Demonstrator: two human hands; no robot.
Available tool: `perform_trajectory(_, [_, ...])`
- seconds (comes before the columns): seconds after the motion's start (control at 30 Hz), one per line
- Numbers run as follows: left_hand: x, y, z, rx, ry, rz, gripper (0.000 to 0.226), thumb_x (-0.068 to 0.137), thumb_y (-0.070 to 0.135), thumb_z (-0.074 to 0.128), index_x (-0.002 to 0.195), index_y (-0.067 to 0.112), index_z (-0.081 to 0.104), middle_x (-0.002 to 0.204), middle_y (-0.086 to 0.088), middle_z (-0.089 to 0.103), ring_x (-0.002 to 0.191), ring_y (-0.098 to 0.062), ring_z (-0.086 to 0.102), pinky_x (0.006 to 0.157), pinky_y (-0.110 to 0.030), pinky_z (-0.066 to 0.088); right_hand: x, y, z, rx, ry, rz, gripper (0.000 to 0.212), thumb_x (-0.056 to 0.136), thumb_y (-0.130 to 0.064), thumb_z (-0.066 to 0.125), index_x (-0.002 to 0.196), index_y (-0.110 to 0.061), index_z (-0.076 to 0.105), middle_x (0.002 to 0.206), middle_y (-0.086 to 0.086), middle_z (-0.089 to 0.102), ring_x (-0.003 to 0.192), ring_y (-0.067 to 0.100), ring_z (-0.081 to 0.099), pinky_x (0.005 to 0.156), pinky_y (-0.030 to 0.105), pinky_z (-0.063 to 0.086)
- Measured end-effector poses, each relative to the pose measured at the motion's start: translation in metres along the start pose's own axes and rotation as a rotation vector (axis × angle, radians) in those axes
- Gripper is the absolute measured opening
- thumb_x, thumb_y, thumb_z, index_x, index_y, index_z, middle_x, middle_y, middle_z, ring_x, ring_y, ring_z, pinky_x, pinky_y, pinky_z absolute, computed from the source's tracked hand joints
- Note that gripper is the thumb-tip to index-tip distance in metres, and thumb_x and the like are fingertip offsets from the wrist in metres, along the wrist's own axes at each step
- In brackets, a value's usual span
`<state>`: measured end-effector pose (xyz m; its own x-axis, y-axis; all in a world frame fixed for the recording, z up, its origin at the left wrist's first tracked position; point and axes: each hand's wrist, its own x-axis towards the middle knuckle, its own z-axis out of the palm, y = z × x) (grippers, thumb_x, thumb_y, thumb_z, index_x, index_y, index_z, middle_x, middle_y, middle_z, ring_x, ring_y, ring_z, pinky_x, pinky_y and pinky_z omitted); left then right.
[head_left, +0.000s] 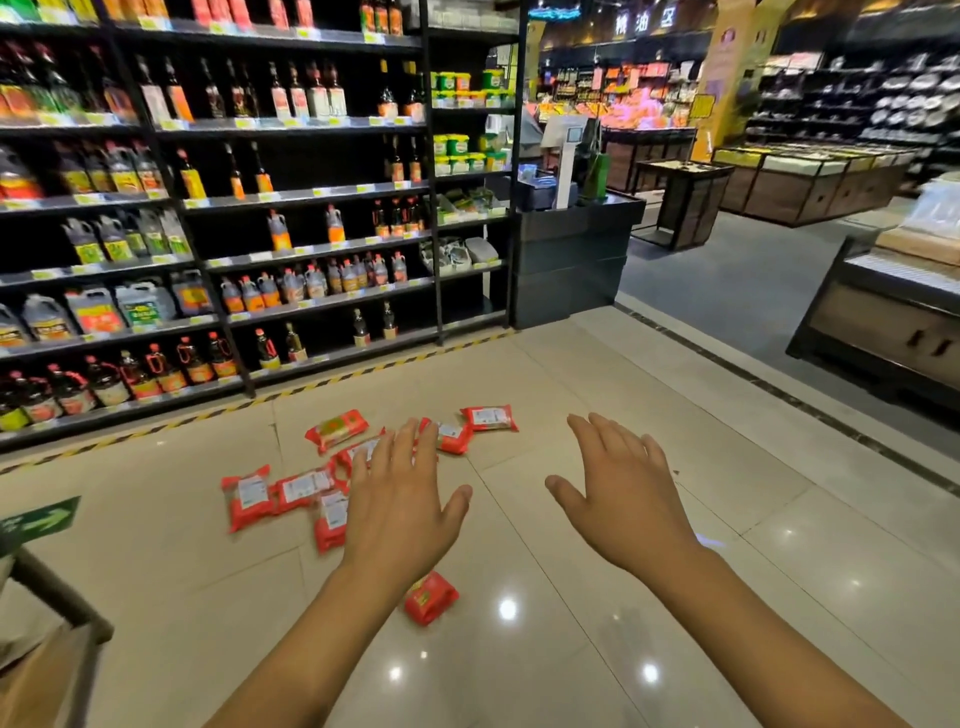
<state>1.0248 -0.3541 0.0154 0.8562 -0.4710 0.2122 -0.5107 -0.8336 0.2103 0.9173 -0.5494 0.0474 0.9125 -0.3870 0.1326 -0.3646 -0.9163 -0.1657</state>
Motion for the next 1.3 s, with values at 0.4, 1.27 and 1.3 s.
perform_trajectory(0.4, [0.182, 0.030, 0.062, 0.113, -0.014, -0.156, 0.080, 0.100, 0.065, 0.040, 0.164, 0.022, 0.016, 0.171, -0.004, 0.019, 0.157, -0.028, 0.018, 0.129, -0.050, 0.013, 0.218, 0.081, 0.043, 0.045, -0.069, -0.168, 0.068, 0.102, -0.055, 0.043, 0.159, -0.025, 0.020, 0.166, 0.003, 0.024, 0.153, 0.022, 0.021, 0.124, 0.044, 0.012])
perform_trajectory(1.27, [0.356, -0.099, 0.253, -0.002, -0.257, -0.814, 0.081, 0.097, 0.054, 0.055, 0.161, 0.016, 0.025, 0.166, -0.012, 0.029, 0.152, -0.033, 0.028, 0.124, -0.052, 0.020, 0.542, 0.011, 0.229, -0.037, -0.425, -0.667, 0.068, 0.096, -0.051, 0.057, 0.153, -0.019, 0.036, 0.153, 0.007, 0.046, 0.138, 0.030, 0.045, 0.113, 0.045, 0.036])
perform_trajectory(1.3, [0.363, -0.104, 0.257, -0.007, -0.258, -0.823, 0.080, 0.097, 0.054, 0.054, 0.161, 0.017, 0.024, 0.166, -0.012, 0.030, 0.152, -0.033, 0.027, 0.124, -0.052, 0.019, 0.553, 0.004, 0.237, -0.038, -0.435, -0.684, 0.069, 0.096, -0.052, 0.057, 0.153, -0.018, 0.037, 0.151, 0.008, 0.048, 0.137, 0.031, 0.046, 0.112, 0.046, 0.038])
